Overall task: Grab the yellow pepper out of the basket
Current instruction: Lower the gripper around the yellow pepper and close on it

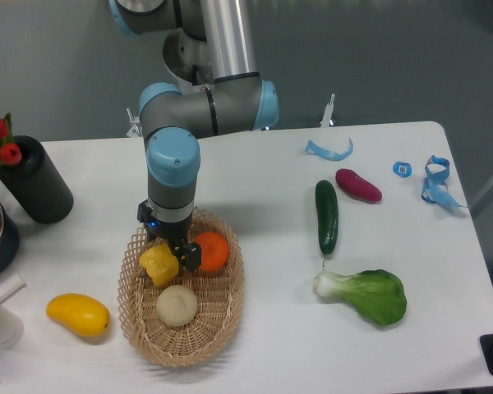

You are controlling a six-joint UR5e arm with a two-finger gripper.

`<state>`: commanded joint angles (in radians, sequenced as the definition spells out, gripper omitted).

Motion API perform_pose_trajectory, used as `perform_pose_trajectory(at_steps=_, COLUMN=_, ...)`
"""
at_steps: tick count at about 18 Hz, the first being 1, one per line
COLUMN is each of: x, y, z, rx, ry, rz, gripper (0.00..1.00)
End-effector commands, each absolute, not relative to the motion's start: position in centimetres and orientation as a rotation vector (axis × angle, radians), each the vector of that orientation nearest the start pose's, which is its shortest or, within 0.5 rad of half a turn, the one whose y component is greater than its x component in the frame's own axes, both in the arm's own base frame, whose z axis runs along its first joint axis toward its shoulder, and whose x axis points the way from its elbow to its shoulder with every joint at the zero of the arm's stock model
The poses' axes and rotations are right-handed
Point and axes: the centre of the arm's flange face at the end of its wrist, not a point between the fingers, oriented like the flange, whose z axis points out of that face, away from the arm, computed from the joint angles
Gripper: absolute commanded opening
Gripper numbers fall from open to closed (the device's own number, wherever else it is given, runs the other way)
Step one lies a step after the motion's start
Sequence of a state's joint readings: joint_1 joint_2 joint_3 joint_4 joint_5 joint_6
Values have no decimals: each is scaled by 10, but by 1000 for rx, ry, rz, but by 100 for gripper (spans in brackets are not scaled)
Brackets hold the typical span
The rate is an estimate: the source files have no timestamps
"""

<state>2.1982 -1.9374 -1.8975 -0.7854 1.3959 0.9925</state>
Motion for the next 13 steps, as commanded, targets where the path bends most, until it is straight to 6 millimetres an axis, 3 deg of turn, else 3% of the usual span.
perform_pose_trajectory(at_steps=6, x=-207, y=546, z=216, rx=-2903, ry=552, rz=-87, gripper=100)
perform_pose_trajectory(at_steps=7, x=-208, y=546, z=216, rx=-2903, ry=552, rz=-87, gripper=93)
perform_pose_trajectory(at_steps=9, x=-209, y=547, z=217, rx=-2904, ry=550, rz=-81, gripper=64)
perform_pose_trajectory(at_steps=10, x=-209, y=547, z=218, rx=-2902, ry=550, rz=-79, gripper=56)
perform_pose_trajectory(at_steps=13, x=-211, y=549, z=220, rx=-2896, ry=554, rz=-70, gripper=45)
